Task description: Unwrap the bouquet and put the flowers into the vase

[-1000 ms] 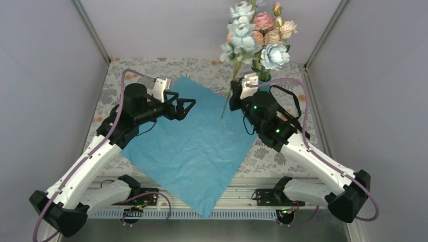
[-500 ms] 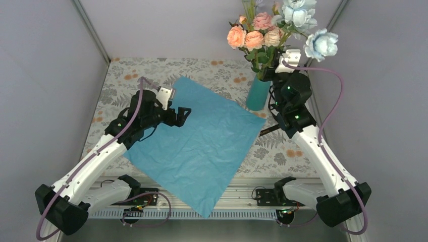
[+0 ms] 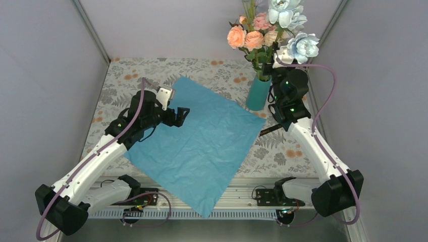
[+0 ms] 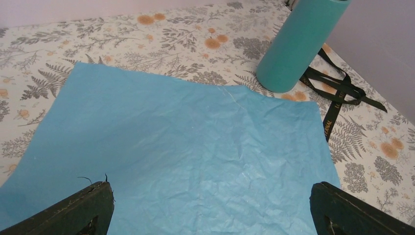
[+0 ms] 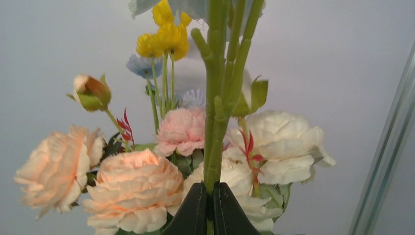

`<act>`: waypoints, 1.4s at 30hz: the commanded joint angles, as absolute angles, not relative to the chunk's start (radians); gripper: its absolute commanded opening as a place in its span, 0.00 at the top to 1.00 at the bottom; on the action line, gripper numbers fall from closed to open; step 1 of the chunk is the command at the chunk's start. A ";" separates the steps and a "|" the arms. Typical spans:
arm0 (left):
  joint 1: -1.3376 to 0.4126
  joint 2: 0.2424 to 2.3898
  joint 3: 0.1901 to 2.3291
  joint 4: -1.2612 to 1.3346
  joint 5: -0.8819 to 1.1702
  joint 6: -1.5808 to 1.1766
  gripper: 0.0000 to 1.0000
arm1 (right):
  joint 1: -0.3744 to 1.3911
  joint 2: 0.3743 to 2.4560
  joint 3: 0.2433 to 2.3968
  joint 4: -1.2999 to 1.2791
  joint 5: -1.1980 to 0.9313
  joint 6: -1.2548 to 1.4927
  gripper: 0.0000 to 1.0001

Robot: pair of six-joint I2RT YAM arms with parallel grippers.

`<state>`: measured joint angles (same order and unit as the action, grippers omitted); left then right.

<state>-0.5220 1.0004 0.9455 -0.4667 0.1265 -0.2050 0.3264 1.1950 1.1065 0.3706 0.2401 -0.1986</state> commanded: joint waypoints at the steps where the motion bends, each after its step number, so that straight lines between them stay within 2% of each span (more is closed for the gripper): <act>1: -0.525 0.979 0.936 -0.463 0.106 -0.184 0.00 | 0.304 1.224 1.119 0.395 0.229 -0.213 0.96; 11: -0.525 0.973 0.933 -0.465 0.101 -0.182 0.00 | 0.254 1.302 1.046 0.399 0.198 -0.176 0.96; 22: -0.525 0.972 0.931 -0.466 0.099 -0.178 0.00 | 0.241 1.365 1.009 0.296 0.192 -0.070 0.95; 31: -0.525 0.968 0.935 -0.462 0.098 -0.198 0.00 | 0.240 1.440 1.111 -0.011 0.247 0.082 0.86; 38: -0.525 0.957 0.962 -0.472 0.112 -0.222 0.00 | 0.239 1.341 1.131 -0.255 0.145 0.240 0.65; 42: -0.525 0.955 0.988 -0.488 0.101 -0.237 0.00 | 0.242 1.283 1.124 -0.366 0.063 0.290 0.41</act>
